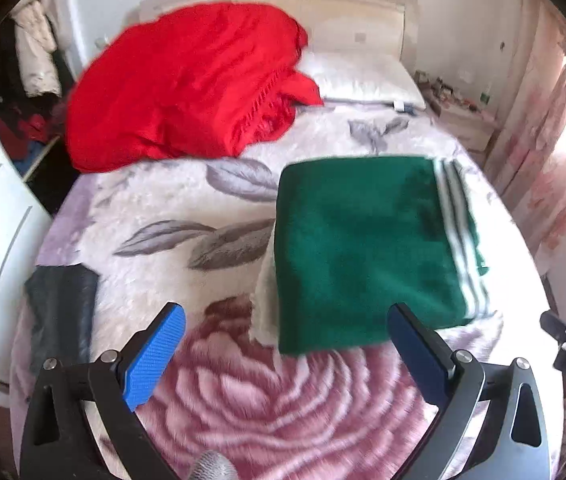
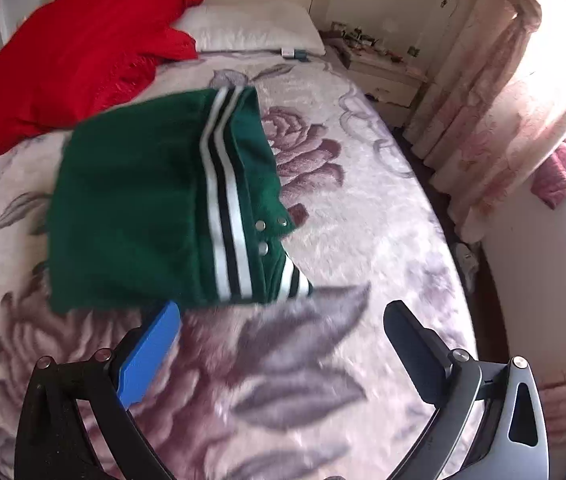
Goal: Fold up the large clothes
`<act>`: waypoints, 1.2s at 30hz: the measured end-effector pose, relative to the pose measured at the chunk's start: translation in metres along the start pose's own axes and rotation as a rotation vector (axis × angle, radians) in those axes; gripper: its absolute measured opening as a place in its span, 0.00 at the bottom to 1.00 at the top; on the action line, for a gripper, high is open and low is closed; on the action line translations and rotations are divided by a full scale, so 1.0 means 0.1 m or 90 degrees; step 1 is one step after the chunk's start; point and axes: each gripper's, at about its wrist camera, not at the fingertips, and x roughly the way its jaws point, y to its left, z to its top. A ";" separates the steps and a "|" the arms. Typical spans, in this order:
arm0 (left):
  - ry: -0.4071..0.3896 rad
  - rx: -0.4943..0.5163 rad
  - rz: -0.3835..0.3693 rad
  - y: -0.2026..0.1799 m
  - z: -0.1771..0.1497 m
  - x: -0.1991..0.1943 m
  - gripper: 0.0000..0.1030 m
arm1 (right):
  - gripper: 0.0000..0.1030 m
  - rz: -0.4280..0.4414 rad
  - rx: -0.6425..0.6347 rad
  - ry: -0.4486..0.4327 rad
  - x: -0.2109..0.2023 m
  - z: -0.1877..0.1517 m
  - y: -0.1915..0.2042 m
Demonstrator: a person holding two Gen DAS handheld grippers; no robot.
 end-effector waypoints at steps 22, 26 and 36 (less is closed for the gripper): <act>-0.151 -0.009 -0.009 -0.34 -0.66 -3.12 1.00 | 1.00 0.028 0.005 -0.202 -4.28 -1.20 -0.91; -0.165 -0.013 -0.008 -0.36 -0.77 -3.40 1.00 | 1.00 0.037 0.004 -0.221 -4.68 -1.43 -1.04; -0.215 -0.005 -0.006 -0.42 -1.02 -3.88 1.00 | 1.00 0.047 0.012 -0.263 -5.36 -1.88 -1.31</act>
